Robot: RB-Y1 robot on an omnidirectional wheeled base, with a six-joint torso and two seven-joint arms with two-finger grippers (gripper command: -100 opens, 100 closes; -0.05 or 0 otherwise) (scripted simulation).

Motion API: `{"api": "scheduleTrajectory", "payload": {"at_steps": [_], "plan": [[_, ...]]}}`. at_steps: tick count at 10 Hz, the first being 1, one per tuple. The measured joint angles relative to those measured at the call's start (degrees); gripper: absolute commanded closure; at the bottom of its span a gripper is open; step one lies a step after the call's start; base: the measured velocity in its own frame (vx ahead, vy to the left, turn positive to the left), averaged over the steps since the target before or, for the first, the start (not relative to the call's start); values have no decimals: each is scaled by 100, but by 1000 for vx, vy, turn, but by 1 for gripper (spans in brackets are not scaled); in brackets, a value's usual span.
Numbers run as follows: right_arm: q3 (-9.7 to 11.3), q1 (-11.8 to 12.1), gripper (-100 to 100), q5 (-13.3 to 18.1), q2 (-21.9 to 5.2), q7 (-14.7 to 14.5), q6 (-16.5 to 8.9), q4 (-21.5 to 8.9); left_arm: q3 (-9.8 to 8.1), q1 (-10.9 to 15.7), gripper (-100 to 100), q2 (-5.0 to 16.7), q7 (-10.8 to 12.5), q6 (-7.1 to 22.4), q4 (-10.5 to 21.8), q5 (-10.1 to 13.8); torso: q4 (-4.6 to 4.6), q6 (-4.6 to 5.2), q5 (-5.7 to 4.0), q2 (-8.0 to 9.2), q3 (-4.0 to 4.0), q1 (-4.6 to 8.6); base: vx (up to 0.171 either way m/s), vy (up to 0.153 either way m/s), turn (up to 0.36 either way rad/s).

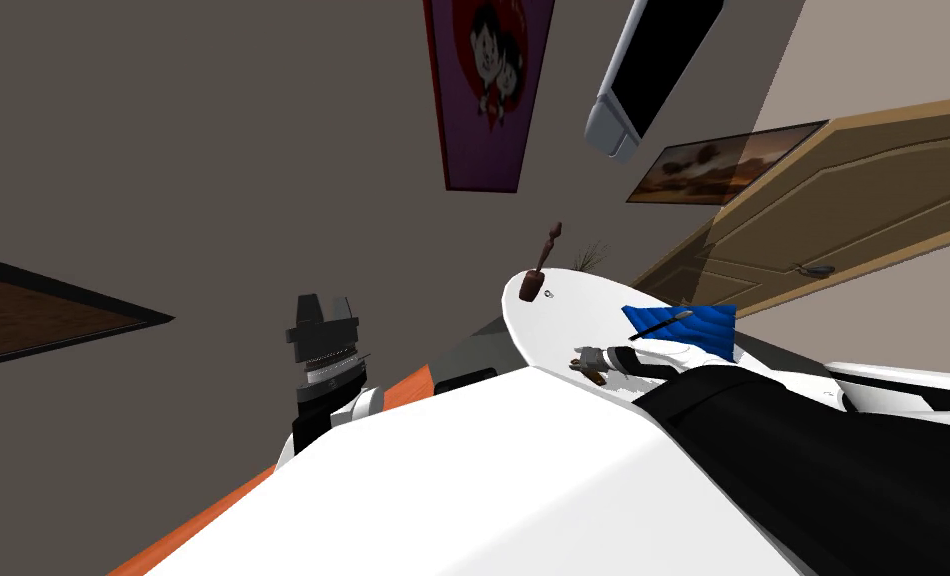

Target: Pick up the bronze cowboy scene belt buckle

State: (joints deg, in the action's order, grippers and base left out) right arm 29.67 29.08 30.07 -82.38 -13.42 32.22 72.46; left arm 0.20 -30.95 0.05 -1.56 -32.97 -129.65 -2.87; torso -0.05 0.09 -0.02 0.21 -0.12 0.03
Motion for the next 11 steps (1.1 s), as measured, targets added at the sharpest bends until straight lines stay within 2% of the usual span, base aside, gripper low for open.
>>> {"api": "scheduleTrajectory", "payload": {"at_steps": [2,3,4,8,9,11], "plan": [[89,19,-100,77,-151,1,48,-166,0,0,0,0,0,0,0,0,-2,0,1,8,-5,-1,-45,-17,20],[96,14,0,83,-159,5,67,-184,0,0,0,0,0,0,0,0,-1,1,0,0,-1,-5,0,0,0],[95,15,-100,82,-158,5,65,-182,0,0,0,0,0,0,0,0,1,0,1,-8,4,-8,16,-12,74],[164,14,-100,152,201,-101,-73,-346,0,-1,0,0,0,0,0,0,5,-1,-1,-24,14,-4,22,-12,52],[169,10,100,157,212,-105,-80,-353,0,-1,0,0,0,0,0,0,5,0,1,-20,12,-7,0,0,0],[171,13,100,156,213,-104,-71,-347,0,-1,0,0,0,0,0,0,3,-1,-2,-18,10,-2,0,0,0]]}}
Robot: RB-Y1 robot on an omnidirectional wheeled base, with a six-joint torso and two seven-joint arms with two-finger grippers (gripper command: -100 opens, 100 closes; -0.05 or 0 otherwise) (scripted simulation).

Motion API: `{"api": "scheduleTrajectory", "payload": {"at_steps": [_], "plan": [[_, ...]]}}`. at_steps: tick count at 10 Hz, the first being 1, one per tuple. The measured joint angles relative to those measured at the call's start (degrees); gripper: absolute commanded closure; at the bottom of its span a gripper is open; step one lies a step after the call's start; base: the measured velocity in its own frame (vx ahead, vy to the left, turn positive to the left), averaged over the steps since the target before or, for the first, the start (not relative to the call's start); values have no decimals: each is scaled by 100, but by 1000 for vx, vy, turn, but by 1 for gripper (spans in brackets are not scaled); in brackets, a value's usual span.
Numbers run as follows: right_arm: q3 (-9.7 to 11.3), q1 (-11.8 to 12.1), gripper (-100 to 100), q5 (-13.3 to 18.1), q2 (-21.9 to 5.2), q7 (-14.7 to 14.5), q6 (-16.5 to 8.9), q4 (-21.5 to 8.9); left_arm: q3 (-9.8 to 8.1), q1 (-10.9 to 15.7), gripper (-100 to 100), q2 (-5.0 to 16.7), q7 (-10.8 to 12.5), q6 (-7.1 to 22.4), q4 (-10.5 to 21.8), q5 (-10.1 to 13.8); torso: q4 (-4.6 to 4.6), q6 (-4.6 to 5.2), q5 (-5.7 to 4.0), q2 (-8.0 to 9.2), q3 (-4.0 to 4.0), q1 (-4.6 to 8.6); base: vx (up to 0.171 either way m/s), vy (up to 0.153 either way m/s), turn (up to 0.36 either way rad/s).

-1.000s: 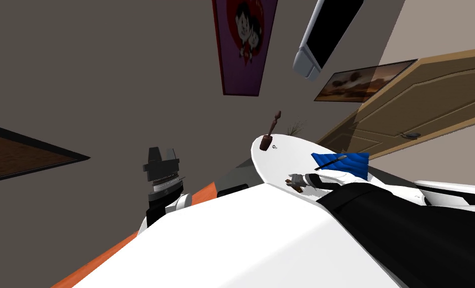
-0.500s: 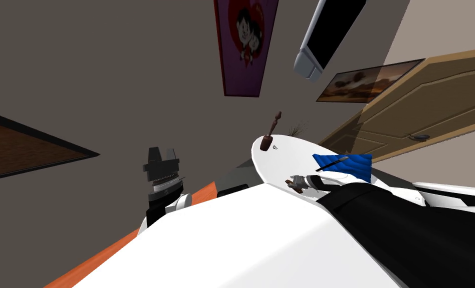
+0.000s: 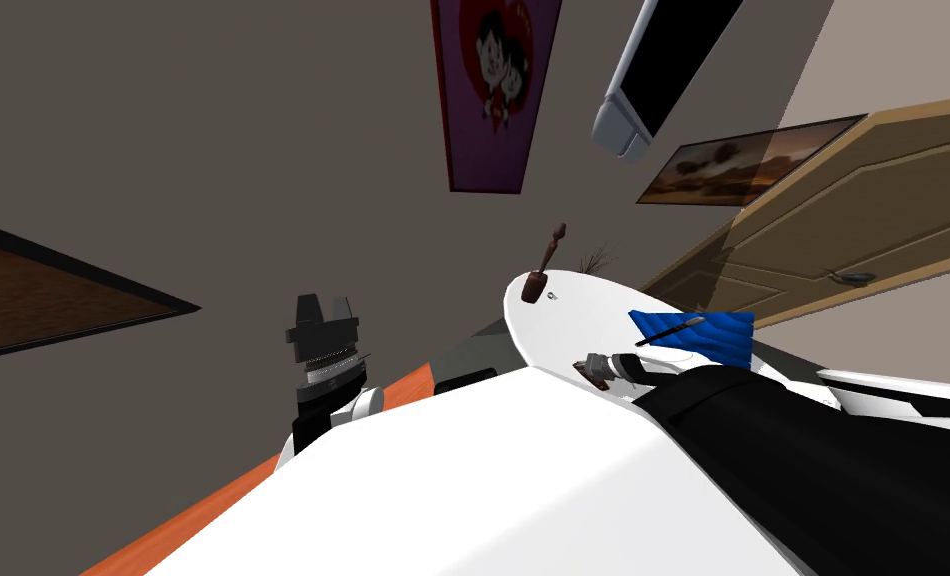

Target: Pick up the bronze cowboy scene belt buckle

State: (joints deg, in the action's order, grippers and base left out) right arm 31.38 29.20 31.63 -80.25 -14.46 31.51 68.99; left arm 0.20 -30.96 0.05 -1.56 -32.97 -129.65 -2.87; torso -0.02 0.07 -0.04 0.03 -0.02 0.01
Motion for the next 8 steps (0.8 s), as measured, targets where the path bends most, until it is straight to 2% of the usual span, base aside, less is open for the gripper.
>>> {"api": "scheduleTrajectory", "payload": {"at_steps": [2,3,4,7,8], "plan": [[0,0,100,1,-2,-2,1,-1,0,0,0,0,0,0,0,0,0,1,-3,0,0,7,0,0,0],[1,0,0,1,-1,-1,1,0,0,0,0,0,0,0,0,0,0,1,-3,0,0,7,0,0,0],[1,0,100,1,-1,-1,1,0,0,0,0,0,0,0,0,0,0,1,-3,0,0,7,-21,9,-87],[-68,36,100,-67,-319,90,66,191,0,0,0,0,0,0,0,0,-4,6,2,16,-9,-4,-26,14,-71],[-71,41,0,-70,-330,97,64,204,0,0,0,0,0,0,0,0,-3,3,0,10,-7,0,0,0,0]]}}
